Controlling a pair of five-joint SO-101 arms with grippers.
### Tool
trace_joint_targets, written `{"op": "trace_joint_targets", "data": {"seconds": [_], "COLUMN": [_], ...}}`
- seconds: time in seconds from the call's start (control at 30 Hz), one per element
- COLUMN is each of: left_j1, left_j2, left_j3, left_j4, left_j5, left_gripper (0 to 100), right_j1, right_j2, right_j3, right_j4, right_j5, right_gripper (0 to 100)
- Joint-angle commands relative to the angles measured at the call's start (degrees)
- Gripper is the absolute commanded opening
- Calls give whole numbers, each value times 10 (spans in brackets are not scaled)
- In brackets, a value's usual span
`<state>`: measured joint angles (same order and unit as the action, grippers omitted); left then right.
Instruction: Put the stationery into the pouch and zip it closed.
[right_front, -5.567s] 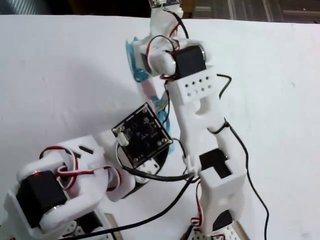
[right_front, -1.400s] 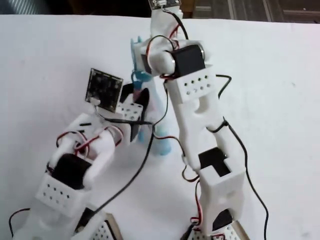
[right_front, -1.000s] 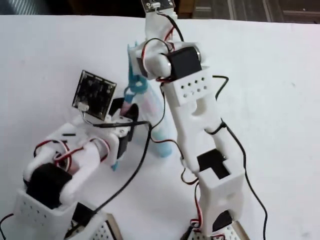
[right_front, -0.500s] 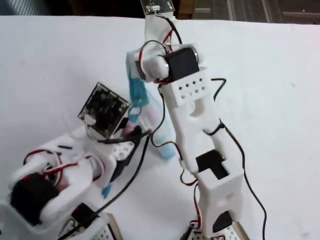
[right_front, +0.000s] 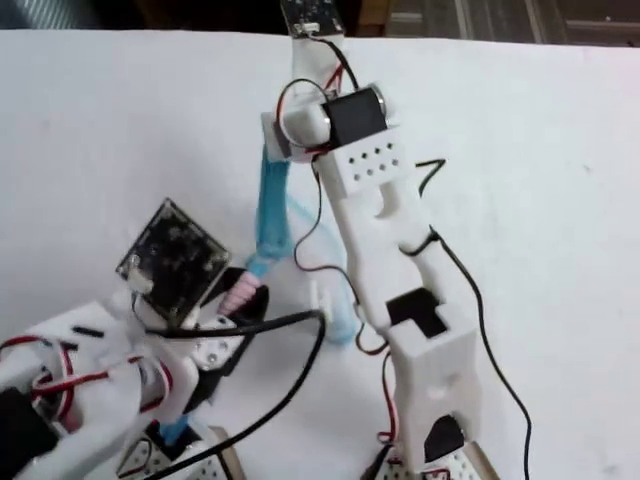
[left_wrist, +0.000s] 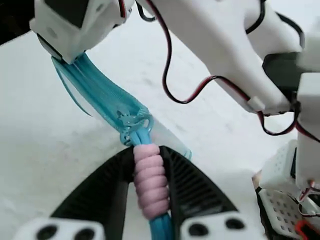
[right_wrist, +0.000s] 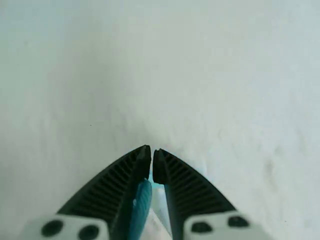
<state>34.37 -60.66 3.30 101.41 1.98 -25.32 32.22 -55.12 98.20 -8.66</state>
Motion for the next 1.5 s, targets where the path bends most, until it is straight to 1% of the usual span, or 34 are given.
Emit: {"op": "trace_joint_targets", "data": {"seconds": [0.0,0.2,0.3,0.37,0.5,0.57,0.63,0.67,0.73,0.8,0.87,0.9,0.93,1.03,1.13,1.23,1.3,1.37,1.4,1.43,1.47], "left_j1": [17,18,47,55,22,-11,-48,-67,-113,-167,-220,-245,-273,-345,-381,-412,-455,-513,-544,-575,-605], "left_j2": [-18,-28,-52,-63,-65,-65,-65,-65,-65,-65,-65,-65,-65,-65,-65,-65,-65,-67,-68,-68,-68], "left_j3": [-43,-51,-52,-45,-41,-36,-28,-23,-18,-20,-17,-16,-16,-16,-15,13,48,98,126,155,184], "left_j4": [5,8,8,4,-4,-8,-8,-9,-27,-40,-50,-51,-50,-53,-59,-65,-66,-84,-100,-120,-142], "left_j5": [-8,-8,-8,-11,-59,-60,-42,-30,-3,21,19,19,19,19,21,23,21,20,20,20,19], "left_gripper": [24,23,23,23,39,106,208,260,333,344,345,345,345,344,343,343,343,342,332,312,284], "right_j1": [30,36,48,51,35,22,9,4,-2,-11,-13,-11,-10,-11,-13,-6,21,54,80,108,133], "right_j2": [20,19,19,15,-17,-48,-80,-94,-119,-143,-172,-190,-209,-255,-289,-315,-340,-367,-379,-390,-402], "right_j3": [5,10,10,10,4,4,6,9,10,10,8,9,9,10,10,9,8,10,10,10,10], "right_j4": [19,29,29,30,30,30,29,29,30,30,30,30,30,30,29,30,30,30,30,30,30], "right_j5": [-4,-4,-4,-3,14,39,59,67,84,98,108,110,110,110,110,110,110,110,111,111,113], "right_gripper": [17,17,17,17,19,21,31,52,137,256,365,394,402,390,390,390,390,385,365,323,260]}}
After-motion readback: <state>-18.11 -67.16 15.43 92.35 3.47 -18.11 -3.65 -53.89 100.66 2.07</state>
